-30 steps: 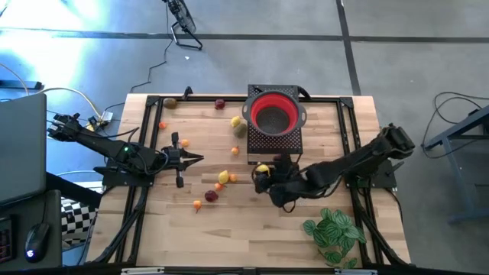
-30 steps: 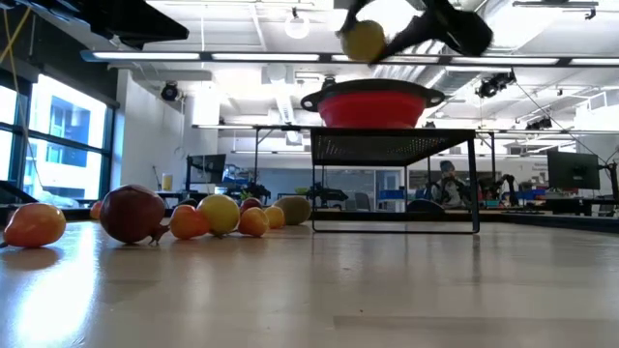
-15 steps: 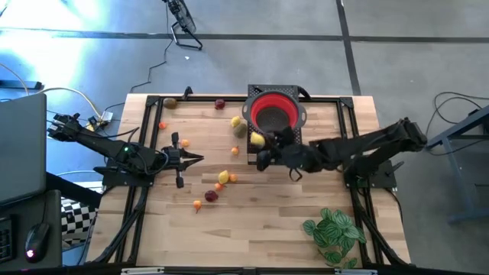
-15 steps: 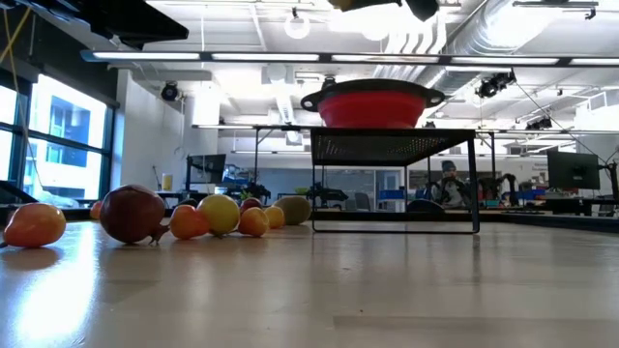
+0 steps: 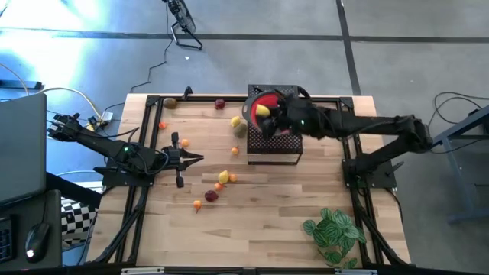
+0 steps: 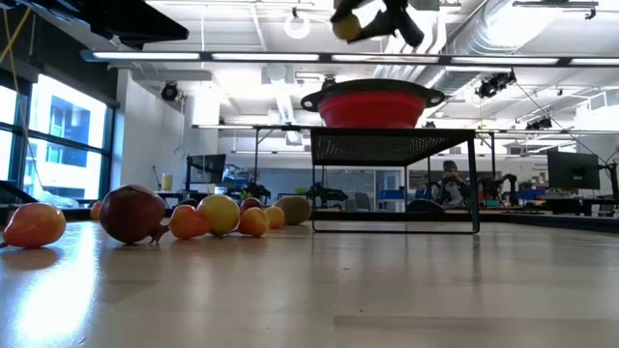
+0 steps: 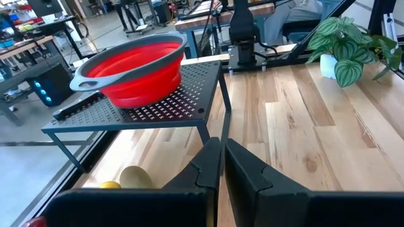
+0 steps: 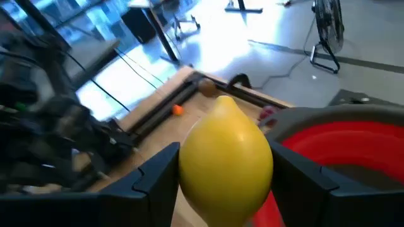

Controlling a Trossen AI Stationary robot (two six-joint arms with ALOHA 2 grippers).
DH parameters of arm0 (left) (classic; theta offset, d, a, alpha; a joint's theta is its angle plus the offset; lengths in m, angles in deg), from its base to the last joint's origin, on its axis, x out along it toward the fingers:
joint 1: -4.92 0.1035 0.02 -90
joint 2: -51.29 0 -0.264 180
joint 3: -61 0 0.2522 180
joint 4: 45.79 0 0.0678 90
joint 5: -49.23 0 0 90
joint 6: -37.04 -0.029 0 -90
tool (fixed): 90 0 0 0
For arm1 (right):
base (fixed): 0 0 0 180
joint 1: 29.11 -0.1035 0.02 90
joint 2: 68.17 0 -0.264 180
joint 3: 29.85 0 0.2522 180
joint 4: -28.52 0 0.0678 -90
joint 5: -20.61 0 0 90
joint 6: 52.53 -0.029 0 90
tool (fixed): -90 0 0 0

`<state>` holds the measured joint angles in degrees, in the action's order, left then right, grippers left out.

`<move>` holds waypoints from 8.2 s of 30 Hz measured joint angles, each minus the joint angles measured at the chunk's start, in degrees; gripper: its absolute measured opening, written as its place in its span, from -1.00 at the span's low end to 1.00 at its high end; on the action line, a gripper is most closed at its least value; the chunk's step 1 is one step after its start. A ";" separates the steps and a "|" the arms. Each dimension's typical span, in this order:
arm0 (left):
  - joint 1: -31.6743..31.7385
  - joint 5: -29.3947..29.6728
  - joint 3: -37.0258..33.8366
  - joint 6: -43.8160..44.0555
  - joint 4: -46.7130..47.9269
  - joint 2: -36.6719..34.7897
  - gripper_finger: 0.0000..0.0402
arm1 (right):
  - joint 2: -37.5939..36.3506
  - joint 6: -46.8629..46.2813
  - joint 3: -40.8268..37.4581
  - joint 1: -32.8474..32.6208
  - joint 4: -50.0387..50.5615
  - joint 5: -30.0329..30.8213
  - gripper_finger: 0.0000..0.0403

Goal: Pick & Place Fruit
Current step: Put the bottom right yellow lemon into the red strainer bowl on the shelf, then put the top red pomegranate into the red strainer bowl on the shelf

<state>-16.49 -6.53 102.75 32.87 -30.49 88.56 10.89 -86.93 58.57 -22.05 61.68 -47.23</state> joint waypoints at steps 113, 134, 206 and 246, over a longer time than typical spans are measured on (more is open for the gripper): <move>0.02 5.03 0.00 -1.09 0.74 0.00 -0.92 | -15.56 21.92 -3.32 -9.66 8.63 -5.04 -0.99; 0.00 4.96 0.00 -0.09 3.74 -0.02 -0.92 | -24.41 26.11 -33.13 -27.88 -25.92 15.10 -0.99; 0.06 22.74 0.02 6.10 3.74 0.08 0.48 | -38.25 19.66 -62.60 -24.17 -54.74 3.40 -0.99; 57.09 -24.90 6.93 12.50 -5.22 21.78 0.48 | -38.23 22.22 -62.58 -24.16 -53.09 3.41 -0.99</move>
<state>40.60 -31.44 109.68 45.37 -35.70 110.34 -27.34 -64.71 -4.01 -46.21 8.59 -43.82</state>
